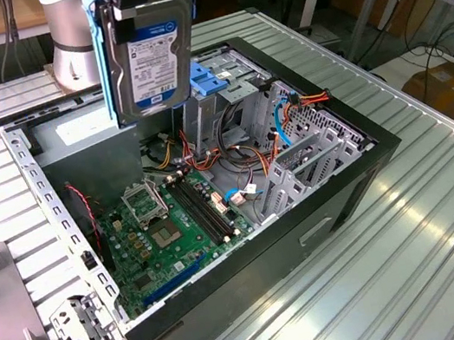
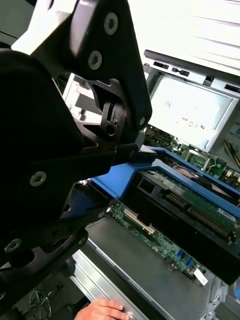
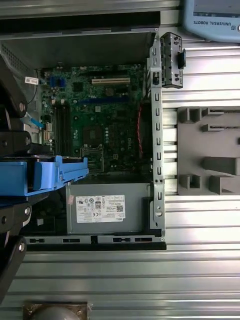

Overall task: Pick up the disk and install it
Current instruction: 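Pick up the disk, then insert the disk into the insertion slot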

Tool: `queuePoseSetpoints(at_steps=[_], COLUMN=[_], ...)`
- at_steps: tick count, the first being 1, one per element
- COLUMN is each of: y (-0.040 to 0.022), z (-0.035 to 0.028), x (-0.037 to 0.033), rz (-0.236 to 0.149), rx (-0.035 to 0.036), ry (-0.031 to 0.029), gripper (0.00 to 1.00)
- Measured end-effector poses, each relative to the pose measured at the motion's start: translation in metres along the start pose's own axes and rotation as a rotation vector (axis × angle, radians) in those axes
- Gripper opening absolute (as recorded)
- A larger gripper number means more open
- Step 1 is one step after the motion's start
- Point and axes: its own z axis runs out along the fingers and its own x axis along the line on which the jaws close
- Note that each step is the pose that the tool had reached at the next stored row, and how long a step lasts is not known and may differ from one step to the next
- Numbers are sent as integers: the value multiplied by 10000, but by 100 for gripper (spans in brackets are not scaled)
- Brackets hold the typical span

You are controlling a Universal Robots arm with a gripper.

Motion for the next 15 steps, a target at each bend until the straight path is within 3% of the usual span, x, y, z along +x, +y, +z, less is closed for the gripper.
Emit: queuePoseSetpoints(at_steps=[15], y=[-7], z=[0], x=[-1], rz=[2], rx=[1], ry=[0], gripper=[37])
